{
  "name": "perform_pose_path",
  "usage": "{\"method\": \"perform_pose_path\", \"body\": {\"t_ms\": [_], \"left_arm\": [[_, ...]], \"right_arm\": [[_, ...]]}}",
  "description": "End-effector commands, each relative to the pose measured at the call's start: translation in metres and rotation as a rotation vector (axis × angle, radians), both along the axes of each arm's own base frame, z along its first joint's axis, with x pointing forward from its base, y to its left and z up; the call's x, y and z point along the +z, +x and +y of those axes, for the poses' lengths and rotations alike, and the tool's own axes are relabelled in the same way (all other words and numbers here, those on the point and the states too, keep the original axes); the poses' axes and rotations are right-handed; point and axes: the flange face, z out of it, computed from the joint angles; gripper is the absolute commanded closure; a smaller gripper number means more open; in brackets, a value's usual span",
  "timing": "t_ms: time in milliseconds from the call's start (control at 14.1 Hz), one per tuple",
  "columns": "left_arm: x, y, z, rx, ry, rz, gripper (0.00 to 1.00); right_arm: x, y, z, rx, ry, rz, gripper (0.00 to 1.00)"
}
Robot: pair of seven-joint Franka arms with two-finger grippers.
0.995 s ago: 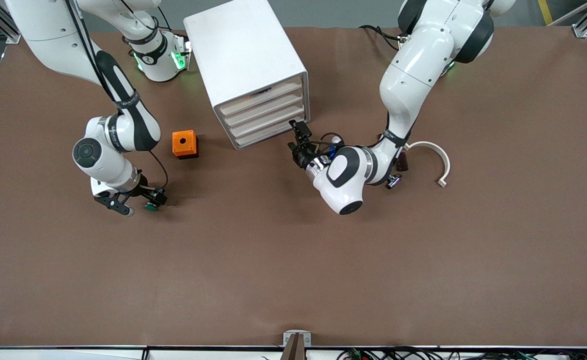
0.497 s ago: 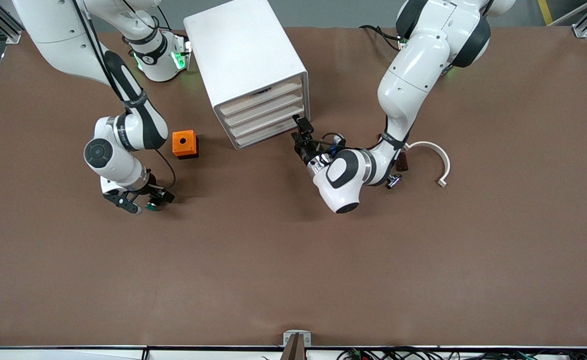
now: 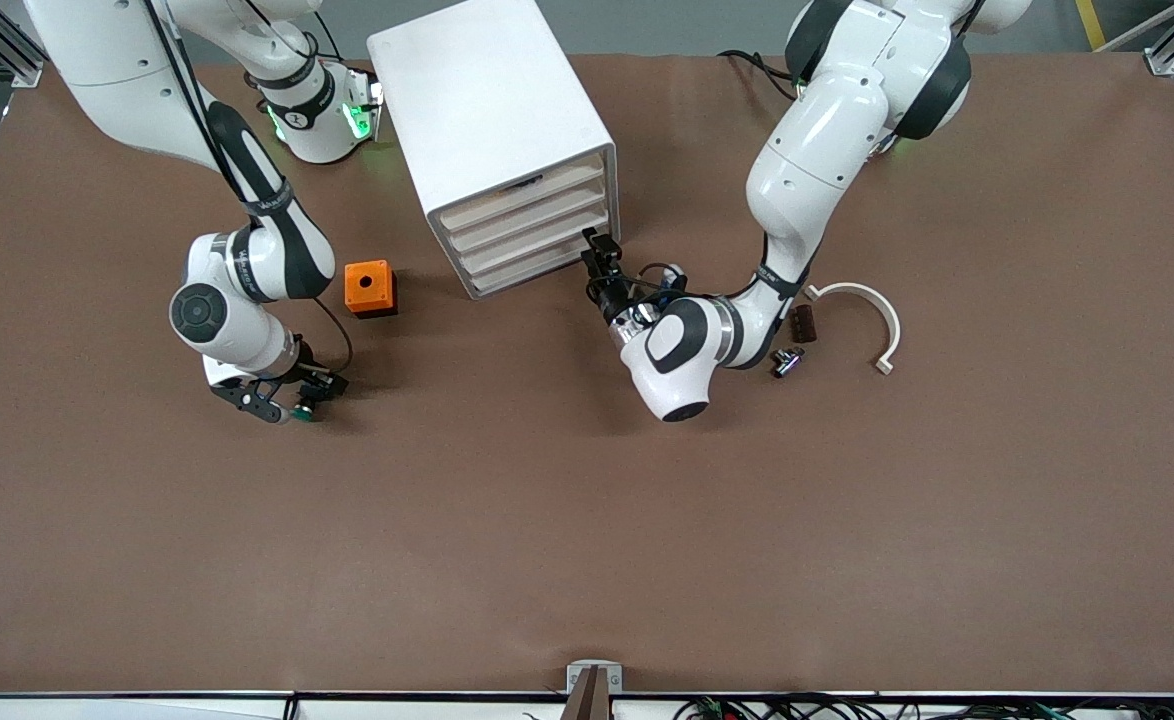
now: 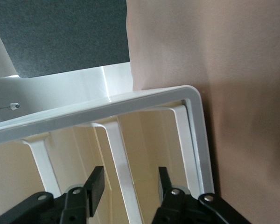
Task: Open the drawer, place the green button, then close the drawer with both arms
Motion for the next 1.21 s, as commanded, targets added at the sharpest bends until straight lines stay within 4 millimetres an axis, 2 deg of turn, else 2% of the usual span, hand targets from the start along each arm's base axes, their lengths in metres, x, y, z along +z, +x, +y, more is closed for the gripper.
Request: {"method": "perform_pose_path", "body": {"t_ms": [0,213,497,639,781,995,1137], "left_arm": [[0.0,-0.008,-0.006,-0.012,-0.002,0.04,0.46],[-0.006,-0.021,-0.013,-0.034,0.004,0.054,0.46],[-0.009,-0.032,-0.022,-0.053,0.028,0.065,0.48],[-0.01,-0.038,-0.026,-0.061,0.04,0.073,0.56],[-0.01,-0.044,-0.031,-0.073,0.04,0.074,0.61],[-0.011,-0.045,-0.031,-0.076,0.039,0.076,0.75],[-0.013,-0.044,-0.03,-0.073,0.041,0.077,0.85]], "right_arm": [[0.009,-0.001,-0.007,0.007,0.004,0.039,1.0],[0.021,0.01,-0.006,0.008,0.004,0.051,1.0],[0.047,0.031,-0.01,0.0,0.004,0.05,1.0],[0.062,0.037,-0.02,-0.018,0.006,0.042,1.0],[0.081,0.034,-0.025,-0.03,0.008,0.056,1.0],[0.115,0.027,-0.025,-0.081,0.009,0.083,1.0],[0.13,0.024,-0.022,-0.123,0.035,0.086,1.0]]}}
